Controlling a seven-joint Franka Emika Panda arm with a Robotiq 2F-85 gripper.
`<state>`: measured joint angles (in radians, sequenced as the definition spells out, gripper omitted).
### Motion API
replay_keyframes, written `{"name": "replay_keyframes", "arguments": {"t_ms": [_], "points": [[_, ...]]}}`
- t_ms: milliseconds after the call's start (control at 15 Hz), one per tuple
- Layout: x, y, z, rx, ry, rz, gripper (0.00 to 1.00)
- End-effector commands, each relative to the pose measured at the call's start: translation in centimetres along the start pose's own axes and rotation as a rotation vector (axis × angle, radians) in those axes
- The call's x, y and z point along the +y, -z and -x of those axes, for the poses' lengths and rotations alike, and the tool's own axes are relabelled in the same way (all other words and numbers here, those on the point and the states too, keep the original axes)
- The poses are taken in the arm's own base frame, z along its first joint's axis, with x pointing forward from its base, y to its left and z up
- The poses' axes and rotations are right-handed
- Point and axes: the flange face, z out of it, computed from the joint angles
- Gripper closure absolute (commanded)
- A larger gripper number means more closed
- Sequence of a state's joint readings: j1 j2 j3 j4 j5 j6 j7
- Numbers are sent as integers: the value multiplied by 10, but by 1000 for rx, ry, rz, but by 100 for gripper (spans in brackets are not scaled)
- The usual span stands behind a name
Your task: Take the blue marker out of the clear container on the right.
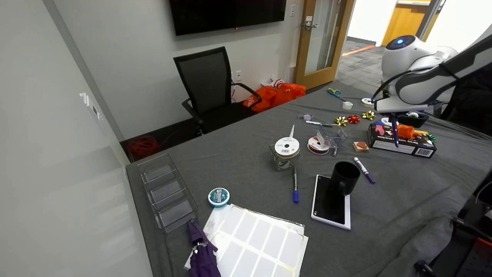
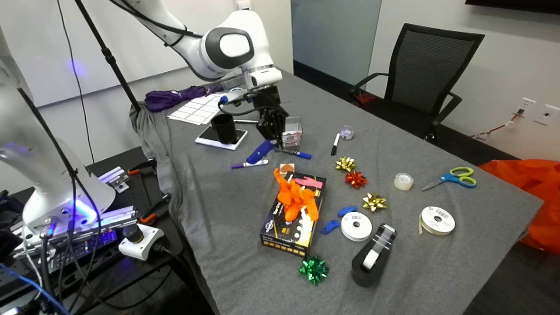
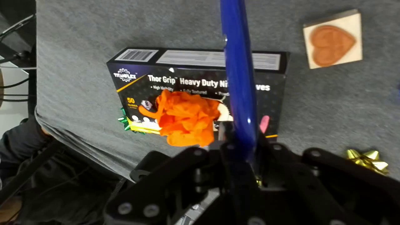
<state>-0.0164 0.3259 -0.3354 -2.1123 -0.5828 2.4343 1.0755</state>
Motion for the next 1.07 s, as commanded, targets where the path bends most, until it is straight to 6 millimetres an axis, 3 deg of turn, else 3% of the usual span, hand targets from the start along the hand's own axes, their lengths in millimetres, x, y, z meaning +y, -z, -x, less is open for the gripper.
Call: {"name": "replay_keyframes", "arguments": {"t_ms": [0, 667, 733, 800, 1000], "points": [[26, -32, 5, 32, 78, -13, 97], [61, -63, -22, 120, 152, -106, 97], [61, -66, -23, 134, 157, -122, 61], [62, -69, -25, 147, 162, -134, 60], [63, -79, -29, 182, 177, -169, 40]]}}
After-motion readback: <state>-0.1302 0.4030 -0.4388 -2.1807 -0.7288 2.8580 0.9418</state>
